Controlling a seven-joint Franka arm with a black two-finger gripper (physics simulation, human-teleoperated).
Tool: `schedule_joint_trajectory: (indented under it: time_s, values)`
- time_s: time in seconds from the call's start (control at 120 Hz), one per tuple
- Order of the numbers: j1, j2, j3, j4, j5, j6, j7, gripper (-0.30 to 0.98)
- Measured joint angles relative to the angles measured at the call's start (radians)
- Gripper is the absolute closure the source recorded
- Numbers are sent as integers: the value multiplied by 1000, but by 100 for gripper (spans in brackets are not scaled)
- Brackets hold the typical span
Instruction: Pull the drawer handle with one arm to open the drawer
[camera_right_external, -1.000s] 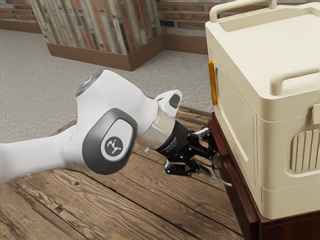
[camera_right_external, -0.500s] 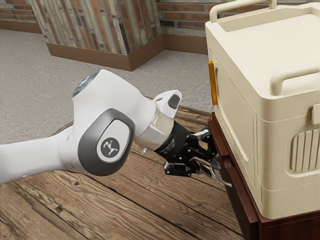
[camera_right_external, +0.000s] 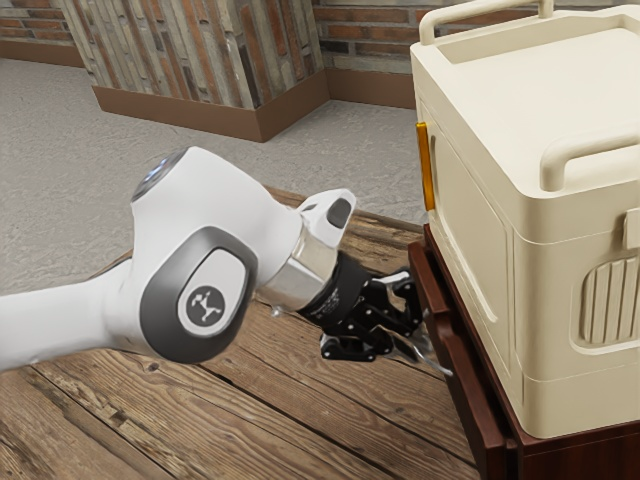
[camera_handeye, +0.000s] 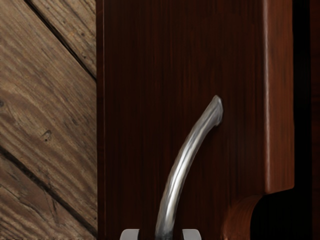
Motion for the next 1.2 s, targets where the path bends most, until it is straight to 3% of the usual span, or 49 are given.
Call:
schedule_joint_trajectory:
  time_s: [1.2]
  values:
    - [6,-130,45,-138,3,-12,33,68]
